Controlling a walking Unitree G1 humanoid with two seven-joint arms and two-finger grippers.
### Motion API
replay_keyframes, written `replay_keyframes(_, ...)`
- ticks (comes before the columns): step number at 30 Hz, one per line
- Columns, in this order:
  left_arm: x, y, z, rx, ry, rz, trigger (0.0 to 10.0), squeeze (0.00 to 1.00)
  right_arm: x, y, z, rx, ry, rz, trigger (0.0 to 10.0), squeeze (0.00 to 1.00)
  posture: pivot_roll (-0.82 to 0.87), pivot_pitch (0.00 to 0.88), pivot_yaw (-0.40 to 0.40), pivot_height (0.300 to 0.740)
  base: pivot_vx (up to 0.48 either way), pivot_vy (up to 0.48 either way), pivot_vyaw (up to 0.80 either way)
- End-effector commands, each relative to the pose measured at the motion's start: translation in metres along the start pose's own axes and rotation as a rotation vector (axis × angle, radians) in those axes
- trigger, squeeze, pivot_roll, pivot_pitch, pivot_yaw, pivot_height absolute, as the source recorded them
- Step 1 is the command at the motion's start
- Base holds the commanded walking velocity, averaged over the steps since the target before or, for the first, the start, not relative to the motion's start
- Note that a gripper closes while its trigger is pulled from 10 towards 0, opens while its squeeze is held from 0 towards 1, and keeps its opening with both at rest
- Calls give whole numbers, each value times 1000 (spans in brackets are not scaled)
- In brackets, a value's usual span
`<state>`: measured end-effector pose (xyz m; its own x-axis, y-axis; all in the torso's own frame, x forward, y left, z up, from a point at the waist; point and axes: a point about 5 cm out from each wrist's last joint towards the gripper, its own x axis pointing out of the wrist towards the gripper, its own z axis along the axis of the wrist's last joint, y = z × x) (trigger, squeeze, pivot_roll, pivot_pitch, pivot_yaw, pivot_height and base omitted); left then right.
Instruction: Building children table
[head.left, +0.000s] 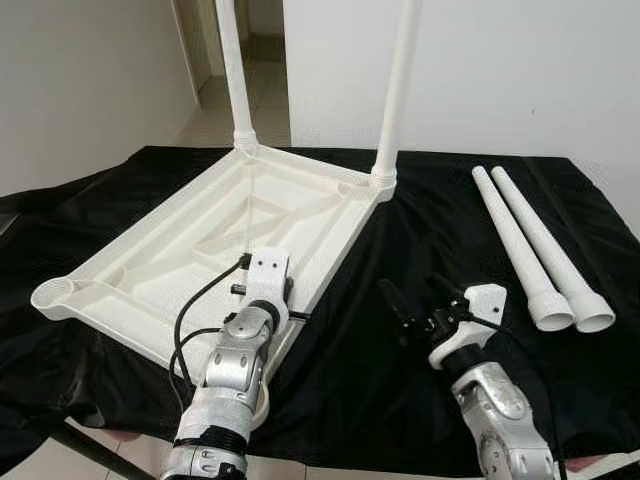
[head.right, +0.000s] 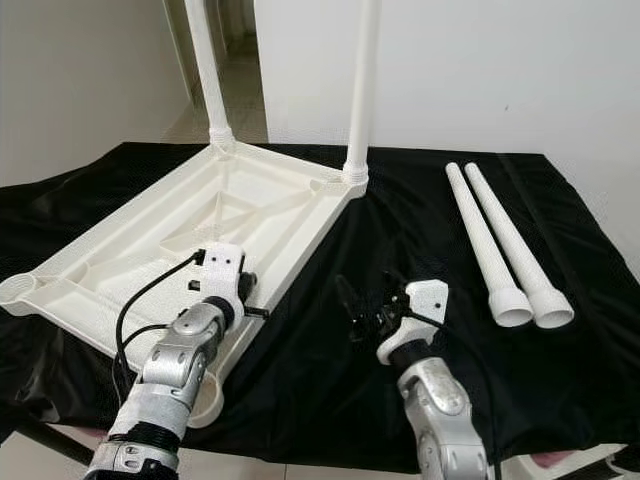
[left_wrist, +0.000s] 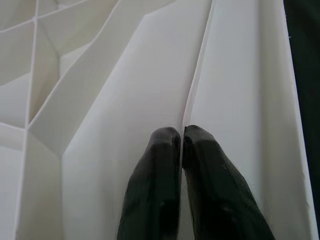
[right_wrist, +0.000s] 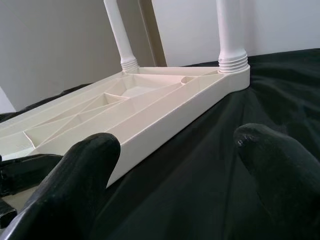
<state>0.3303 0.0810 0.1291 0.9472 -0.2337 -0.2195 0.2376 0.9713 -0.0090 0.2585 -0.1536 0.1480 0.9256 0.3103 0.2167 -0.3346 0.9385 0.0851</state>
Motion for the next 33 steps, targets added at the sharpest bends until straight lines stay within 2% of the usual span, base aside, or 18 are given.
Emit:
replay_keyframes(1,-3,0,-2,15,11,-17,10000,600,0,3,-1,-3,-1,7,10000,0,-39,42,79,740,0,0,0)
replay_keyframes(2,-3,0,-1,13,9,-11,10000,584,0,3,-1,-2,0,8,10000,0,-39,42,79,740,0,0,0)
replay_keyframes(3,-3,0,0,15,3,-11,10000,659,0,3,-1,-2,-1,8,10000,0,-37,41,79,740,0,0,0)
replay_keyframes(4,-3,0,0,15,3,-11,10000,659,0,3,-1,-2,-1,8,10000,0,-37,41,79,740,0,0,0)
replay_keyframes(5,-3,-1,3,22,-10,-27,10000,1000,1,3,-1,-2,0,10,10000,0,-35,41,77,740,0,0,0)
replay_keyframes(7,-4,-5,8,62,-39,-63,10000,1000,2,4,-2,-2,1,13,10000,0,-30,40,73,740,0,0,0)
replay_keyframes(8,-4,-6,10,67,-54,-76,10000,714,2,4,-2,-2,2,14,10000,0,-30,40,73,740,0,0,0)
replay_keyframes(11,-5,-11,13,60,-80,-91,10000,714,2,4,-2,-1,2,17,10000,0,-29,40,72,740,0,0,0)
replay_keyframes(12,-8,-13,17,82,-98,-115,10000,0,2,4,-2,-1,2,18,10000,0,-26,39,72,740,0,0,0)
replay_keyframes(15,-13,-13,21,109,-120,-138,10000,0,2,4,-2,-1,2,20,10000,0,-26,39,72,740,0,0,0)
replay_keyframes(16,-19,-9,24,164,-133,-168,10000,0,2,4,-3,-1,3,21,10000,0,-23,37,70,740,0,0,0)
replay_keyframes(19,-22,-6,24,184,-133,-181,10000,0,2,5,-3,0,3,21,10000,0,-22,37,69,740,0,0,0)
replay_keyframes(23,-34,10,24,270,-135,-234,10000,0,2,5,-3,3,5,24,10000,0,-16,33,63,740,0,0,0)
replay_keyframes(24,-34,10,24,270,-135,-234,10000,0,2,5,-3,3,5,24,10000,0,-16,33,63,740,0,0,0)
replay_keyframes(26,-44,25,22,325,-119,-307,10000,0,3,5,-3,0,5,30,10000,0,-14,31,60,740,0,0,0)
replay_keyframes(27,-44,25,22,325,-119,-307,10000,0,3,5,-3,0,5,30,10000,0,-14,31,60,740,0,0,0)
replay_keyframes(30,-52,43,19,392,-84,-361,10000,0,4,5,-4,0,6,36,10000,0,-5,24,55,740,0,0,0)
replay_keyframes(33,-54,49,18,418,-73,-373,10000,0,4,5,-4,1,6,37,10000,0,-3,23,55,740,0,0,0)
